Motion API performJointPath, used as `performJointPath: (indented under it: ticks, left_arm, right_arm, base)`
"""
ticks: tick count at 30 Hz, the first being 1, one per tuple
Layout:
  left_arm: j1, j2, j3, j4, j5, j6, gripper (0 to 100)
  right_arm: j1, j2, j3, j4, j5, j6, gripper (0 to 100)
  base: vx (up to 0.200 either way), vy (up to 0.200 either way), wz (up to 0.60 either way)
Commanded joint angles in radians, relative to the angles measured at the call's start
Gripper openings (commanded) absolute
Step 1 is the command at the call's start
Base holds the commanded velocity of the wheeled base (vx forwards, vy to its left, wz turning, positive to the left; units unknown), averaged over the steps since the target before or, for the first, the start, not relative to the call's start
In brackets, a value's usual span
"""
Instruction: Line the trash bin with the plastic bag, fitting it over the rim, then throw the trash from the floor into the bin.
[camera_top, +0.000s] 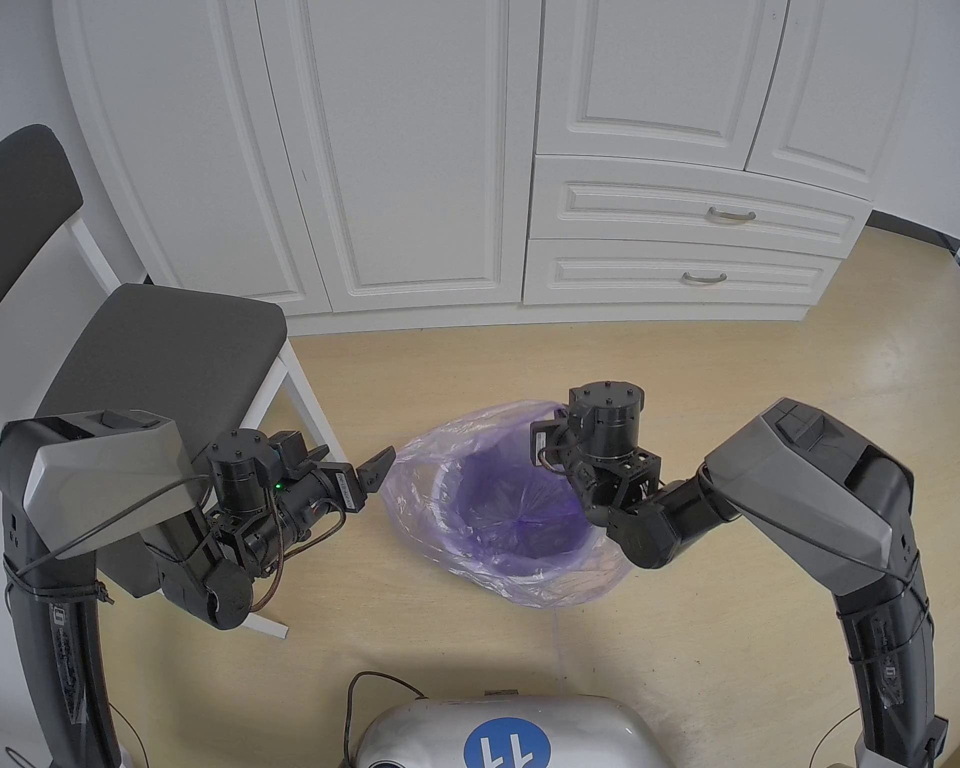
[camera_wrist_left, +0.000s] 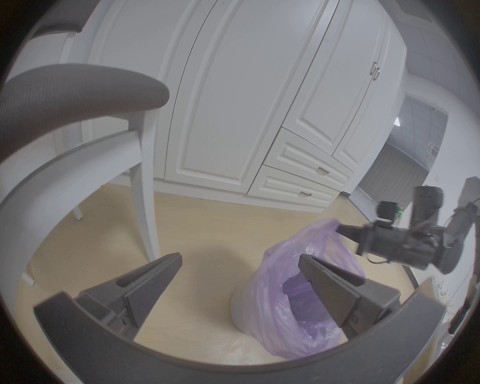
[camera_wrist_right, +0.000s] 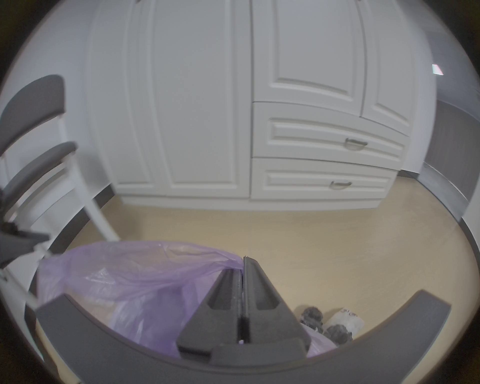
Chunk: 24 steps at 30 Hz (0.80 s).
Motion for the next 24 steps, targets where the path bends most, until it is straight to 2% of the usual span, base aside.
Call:
performJointPath:
  ticks: [1,3,6,9,10,16,19,24]
  left_arm:
    - [0.018,-0.080,0.092,-0.089,-0.107,-0.006,100]
    - [0.019,-0.085,0.121,-0.115,-0.146,-0.002,100]
    - [0.019,-0.094,0.132,-0.110,-0.156,-0.002,100]
    - [0.018,-0.094,0.129,-0.110,-0.158,-0.003,100]
    - [0.018,-0.094,0.129,-0.110,-0.158,-0.003,100]
    - [0.008,-0.092,0.136,-0.109,-0.152,-0.002,100]
    - [0.001,-0.089,0.141,-0.110,-0.152,0.003,100]
    - [-0.030,-0.100,0.176,-0.112,-0.153,0.007,100]
  right_arm:
    - [-0.021,0.232,-0.308,-0.002,-0.149,0.023,0]
    - [-0.020,0.306,-0.445,0.001,-0.201,0.013,0]
    - [-0.020,0.375,-0.566,0.003,-0.230,-0.009,0]
    - [-0.021,0.401,-0.566,-0.002,-0.239,-0.010,0]
    - [-0.021,0.401,-0.566,-0.006,-0.241,-0.010,100]
    - [-0.018,0.315,-0.534,-0.029,-0.241,-0.013,100]
    - [-0.013,0.219,-0.382,-0.054,-0.225,-0.015,100]
    - [-0.004,-0.053,-0.020,-0.108,-0.124,-0.035,100]
  base:
    - [0.000,0.000,0.00]
    - [0.000,0.000,0.00]
    - [0.000,0.000,0.00]
    - [0.000,0.000,0.00]
    - [0.000,0.000,0.00]
    - [0.000,0.000,0.00]
    - [0.000,0.000,0.00]
    - [0.000,0.000,0.00]
